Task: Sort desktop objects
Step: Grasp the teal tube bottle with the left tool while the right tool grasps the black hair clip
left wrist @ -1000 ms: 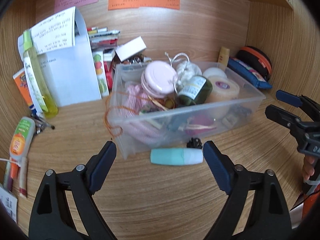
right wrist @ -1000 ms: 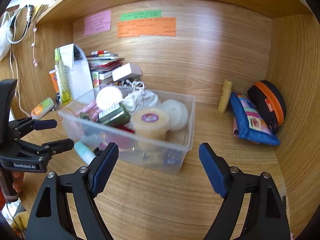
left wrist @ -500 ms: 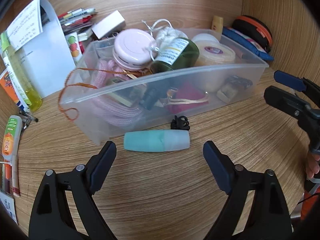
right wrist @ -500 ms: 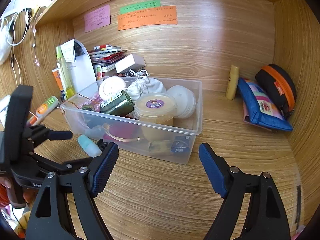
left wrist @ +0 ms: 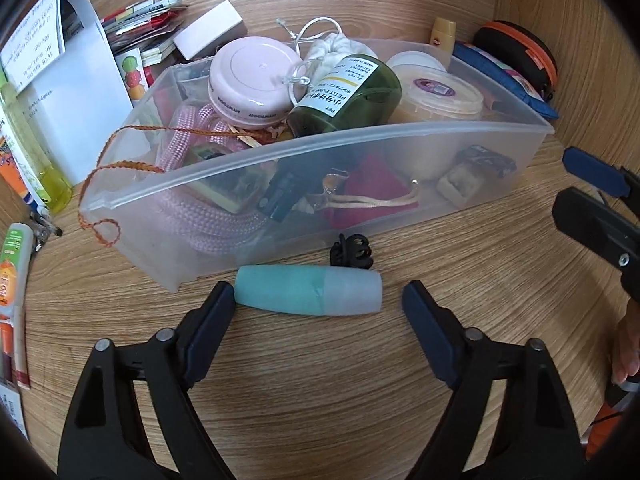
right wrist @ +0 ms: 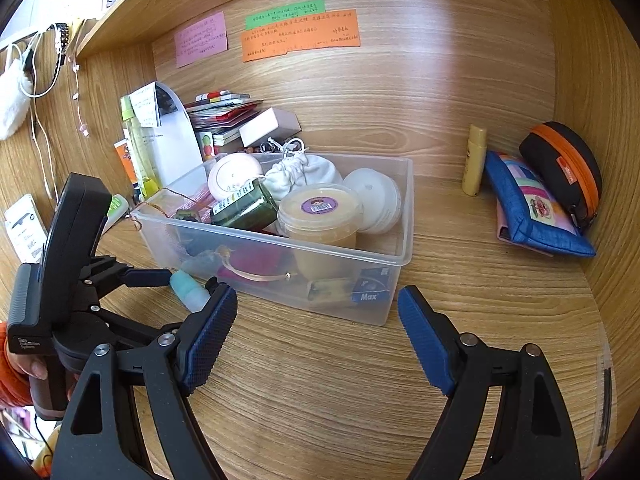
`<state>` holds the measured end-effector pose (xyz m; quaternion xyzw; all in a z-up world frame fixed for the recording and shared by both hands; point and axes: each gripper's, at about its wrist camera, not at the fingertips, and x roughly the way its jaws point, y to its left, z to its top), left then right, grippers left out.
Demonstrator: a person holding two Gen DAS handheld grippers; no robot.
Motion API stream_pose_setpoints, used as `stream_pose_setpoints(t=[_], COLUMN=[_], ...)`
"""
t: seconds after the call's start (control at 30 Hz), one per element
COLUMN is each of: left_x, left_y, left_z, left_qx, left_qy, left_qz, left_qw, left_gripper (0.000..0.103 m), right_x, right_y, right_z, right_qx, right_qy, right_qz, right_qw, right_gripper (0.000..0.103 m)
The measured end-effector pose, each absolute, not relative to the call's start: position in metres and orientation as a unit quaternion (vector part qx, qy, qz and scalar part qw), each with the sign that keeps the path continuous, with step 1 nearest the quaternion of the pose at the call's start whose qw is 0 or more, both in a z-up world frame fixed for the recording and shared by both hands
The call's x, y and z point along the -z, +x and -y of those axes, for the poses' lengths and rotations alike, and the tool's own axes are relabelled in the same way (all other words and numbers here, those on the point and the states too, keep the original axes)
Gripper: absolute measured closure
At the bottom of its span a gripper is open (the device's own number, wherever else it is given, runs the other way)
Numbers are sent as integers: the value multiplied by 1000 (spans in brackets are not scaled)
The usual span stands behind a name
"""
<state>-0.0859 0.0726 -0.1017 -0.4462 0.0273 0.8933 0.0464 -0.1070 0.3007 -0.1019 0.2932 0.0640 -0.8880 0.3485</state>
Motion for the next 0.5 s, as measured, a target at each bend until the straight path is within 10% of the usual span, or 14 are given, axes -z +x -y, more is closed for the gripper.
stream_pose_setpoints(t=[0.5], left_x=[92], left_y=[-80], left_z=[-75], left_qx=[-906], left_qy=[-419], left_qz=[-27], left_qw=[53], left_gripper=[30], right_x=[106], right_y=[-110], right_z=[-297], right_qx=[880], right_qy=[308], right_qz=[-68], right_qw=[355], right_gripper=[22])
